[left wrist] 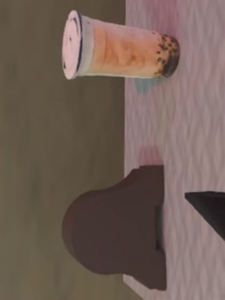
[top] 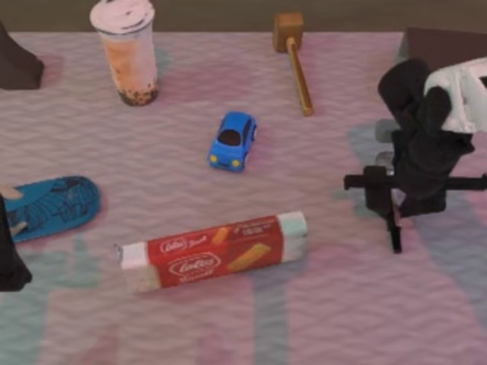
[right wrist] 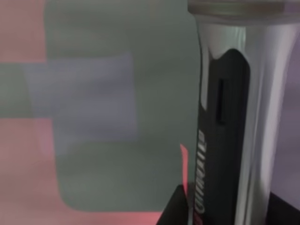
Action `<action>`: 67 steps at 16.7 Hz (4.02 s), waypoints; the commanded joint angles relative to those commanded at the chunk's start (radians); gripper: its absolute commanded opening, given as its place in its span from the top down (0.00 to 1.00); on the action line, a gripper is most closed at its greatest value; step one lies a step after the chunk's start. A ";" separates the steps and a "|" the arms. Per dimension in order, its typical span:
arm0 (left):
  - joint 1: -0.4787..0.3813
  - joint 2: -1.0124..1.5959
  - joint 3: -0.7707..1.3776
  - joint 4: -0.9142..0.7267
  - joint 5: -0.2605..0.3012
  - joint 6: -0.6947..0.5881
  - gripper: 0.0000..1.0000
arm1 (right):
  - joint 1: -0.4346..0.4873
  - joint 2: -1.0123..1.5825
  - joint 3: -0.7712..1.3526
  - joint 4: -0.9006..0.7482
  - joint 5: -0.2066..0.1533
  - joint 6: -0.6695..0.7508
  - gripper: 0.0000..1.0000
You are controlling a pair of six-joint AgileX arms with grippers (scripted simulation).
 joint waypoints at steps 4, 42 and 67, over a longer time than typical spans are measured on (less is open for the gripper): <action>0.000 0.000 0.000 0.000 0.000 0.000 0.00 | 0.013 -0.057 0.024 -0.007 -0.058 0.031 1.00; 0.000 0.000 0.000 0.000 0.000 0.000 0.00 | 0.255 -0.556 -0.452 1.476 -0.308 -0.332 1.00; -0.160 0.649 0.382 0.278 0.387 0.004 0.00 | 0.310 -0.590 -0.468 1.471 -0.254 -0.334 1.00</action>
